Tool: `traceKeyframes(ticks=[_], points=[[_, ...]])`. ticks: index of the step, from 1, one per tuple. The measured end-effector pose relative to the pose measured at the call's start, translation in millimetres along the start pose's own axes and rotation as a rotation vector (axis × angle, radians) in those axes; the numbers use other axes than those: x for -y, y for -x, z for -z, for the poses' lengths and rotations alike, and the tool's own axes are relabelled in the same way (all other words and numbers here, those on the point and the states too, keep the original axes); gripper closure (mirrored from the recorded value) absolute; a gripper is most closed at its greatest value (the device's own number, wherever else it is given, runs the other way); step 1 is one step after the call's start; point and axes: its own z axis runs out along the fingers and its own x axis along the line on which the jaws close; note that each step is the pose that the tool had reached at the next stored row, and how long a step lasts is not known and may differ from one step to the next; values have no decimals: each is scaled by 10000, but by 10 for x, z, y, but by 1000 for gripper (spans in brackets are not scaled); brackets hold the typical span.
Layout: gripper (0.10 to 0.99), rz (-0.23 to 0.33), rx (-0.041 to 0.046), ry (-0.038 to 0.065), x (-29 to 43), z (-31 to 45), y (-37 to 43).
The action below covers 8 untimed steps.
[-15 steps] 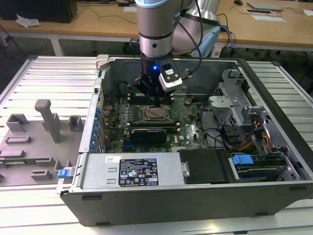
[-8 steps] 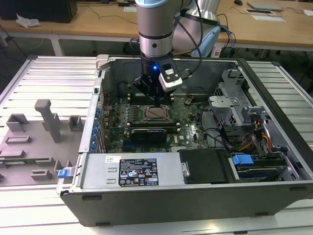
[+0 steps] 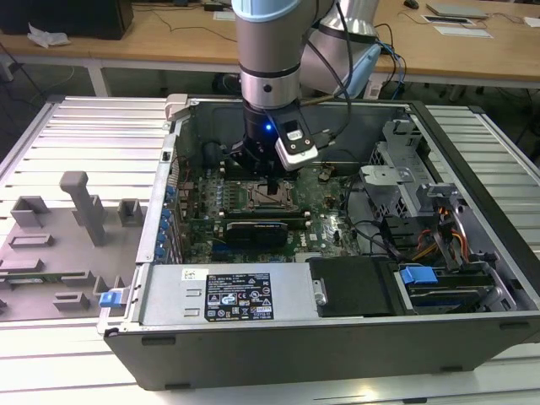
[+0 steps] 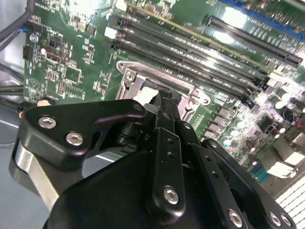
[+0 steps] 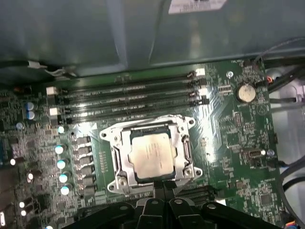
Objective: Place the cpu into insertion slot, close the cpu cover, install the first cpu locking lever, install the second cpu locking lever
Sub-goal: 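Install the second cpu locking lever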
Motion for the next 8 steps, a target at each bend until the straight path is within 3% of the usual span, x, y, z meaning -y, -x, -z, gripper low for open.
traceKeyframes(ticks=[8], points=[[980, 0, -11, -1, 102, 2, 16]])
